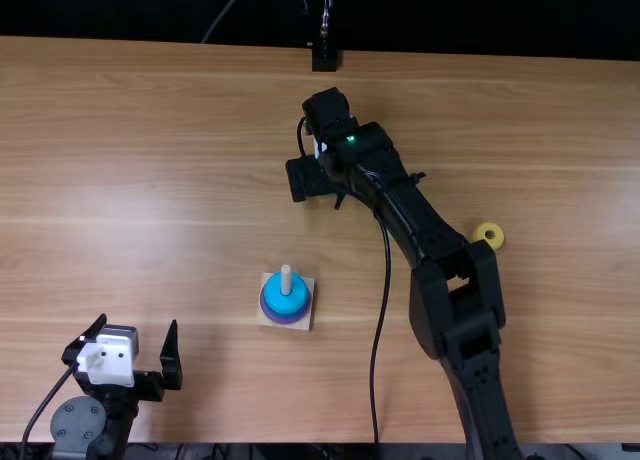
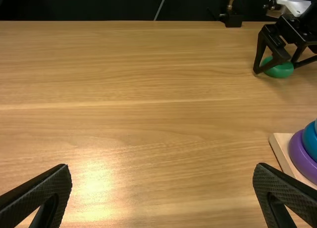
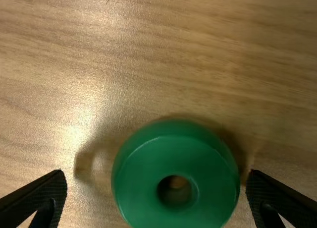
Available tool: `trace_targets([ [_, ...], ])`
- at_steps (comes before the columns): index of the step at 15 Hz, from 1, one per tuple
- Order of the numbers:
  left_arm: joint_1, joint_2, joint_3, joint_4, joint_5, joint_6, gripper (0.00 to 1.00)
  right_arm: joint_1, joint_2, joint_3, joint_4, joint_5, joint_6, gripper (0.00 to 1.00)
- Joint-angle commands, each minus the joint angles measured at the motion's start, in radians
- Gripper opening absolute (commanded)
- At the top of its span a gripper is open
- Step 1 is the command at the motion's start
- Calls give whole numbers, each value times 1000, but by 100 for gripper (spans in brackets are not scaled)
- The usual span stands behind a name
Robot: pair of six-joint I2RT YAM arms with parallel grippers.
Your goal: Build the Hanoi tower: stack the rings onto the peg from bottom to top in this color order: purple, dark blue, light blue, dark green, light green, yellow, orange.
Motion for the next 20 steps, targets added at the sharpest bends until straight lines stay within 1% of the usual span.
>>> trace_targets([
  [1, 12, -16, -110, -73, -4, 12, 100, 8, 26, 30, 4, 10, 3, 63],
  [4, 12, -16, -110, -73, -4, 12, 100, 14, 26, 30, 1, 8, -1, 5],
  [5, 12, -16, -110, -73, -4, 12, 100, 14, 26, 30, 1, 8, -3, 0],
  [10, 12, -16, -110, -73, -4, 12, 100, 35, 8, 33, -5, 1, -6, 0],
  [12, 12, -16, -110, -73, -4, 12, 100, 40, -23, 58, -18, -1, -19, 0],
  [14, 12, -16, -110, -73, -4, 12, 100, 46, -116, 59, -112, -1, -34, 0],
  [16, 12, -16, -110, -73, -4, 12, 100, 48, -179, 59, -191, -3, -63, 0],
  [17, 12, -16, -110, -73, -4, 12, 100, 52, -207, 58, -218, -3, -67, 0],
  [20, 12, -16, -110, -73, -4, 12, 100, 77, -311, 47, -336, -3, -65, 0],
])
